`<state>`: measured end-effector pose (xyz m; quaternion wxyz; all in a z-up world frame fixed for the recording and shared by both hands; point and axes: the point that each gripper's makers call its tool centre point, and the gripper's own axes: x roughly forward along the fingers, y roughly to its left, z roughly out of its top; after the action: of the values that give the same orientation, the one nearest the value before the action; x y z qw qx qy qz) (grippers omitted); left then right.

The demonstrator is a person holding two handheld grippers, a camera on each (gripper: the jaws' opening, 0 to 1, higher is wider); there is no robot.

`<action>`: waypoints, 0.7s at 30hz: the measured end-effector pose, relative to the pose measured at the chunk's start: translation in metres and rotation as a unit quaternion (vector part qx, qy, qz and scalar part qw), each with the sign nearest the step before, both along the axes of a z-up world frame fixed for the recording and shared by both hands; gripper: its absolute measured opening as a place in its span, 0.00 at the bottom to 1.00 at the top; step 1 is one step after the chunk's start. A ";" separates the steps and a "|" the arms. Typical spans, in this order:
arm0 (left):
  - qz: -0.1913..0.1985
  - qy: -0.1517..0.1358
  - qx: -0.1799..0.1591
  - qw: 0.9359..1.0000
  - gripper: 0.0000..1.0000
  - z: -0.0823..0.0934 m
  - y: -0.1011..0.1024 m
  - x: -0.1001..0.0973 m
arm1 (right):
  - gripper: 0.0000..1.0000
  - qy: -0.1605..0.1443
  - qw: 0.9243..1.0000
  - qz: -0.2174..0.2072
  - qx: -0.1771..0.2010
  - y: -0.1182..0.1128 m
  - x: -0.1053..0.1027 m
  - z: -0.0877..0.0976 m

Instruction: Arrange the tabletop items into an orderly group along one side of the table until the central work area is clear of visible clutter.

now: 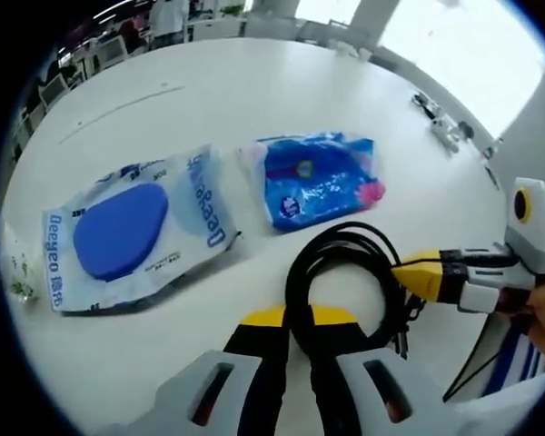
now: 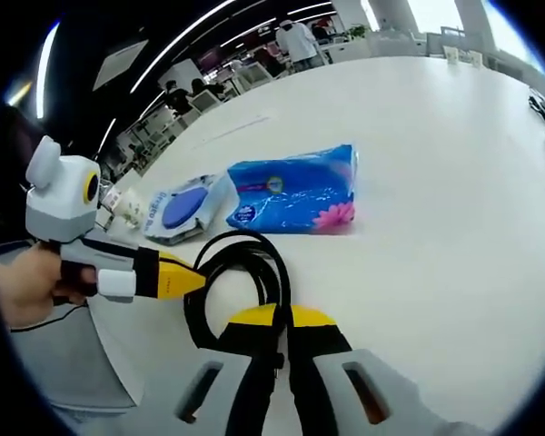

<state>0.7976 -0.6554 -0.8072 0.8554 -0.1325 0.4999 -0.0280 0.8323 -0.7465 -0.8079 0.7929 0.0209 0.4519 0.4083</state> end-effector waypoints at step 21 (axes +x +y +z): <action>-0.023 -0.063 0.043 0.997 0.62 0.030 0.007 -0.007 | 0.59 -0.114 0.992 0.034 0.036 -0.002 0.020 0.038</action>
<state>0.7907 -0.6480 -0.7773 0.8893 -0.0822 0.4485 -0.0347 0.8518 -0.7487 -0.7702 0.8238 -0.0128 0.3441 0.4504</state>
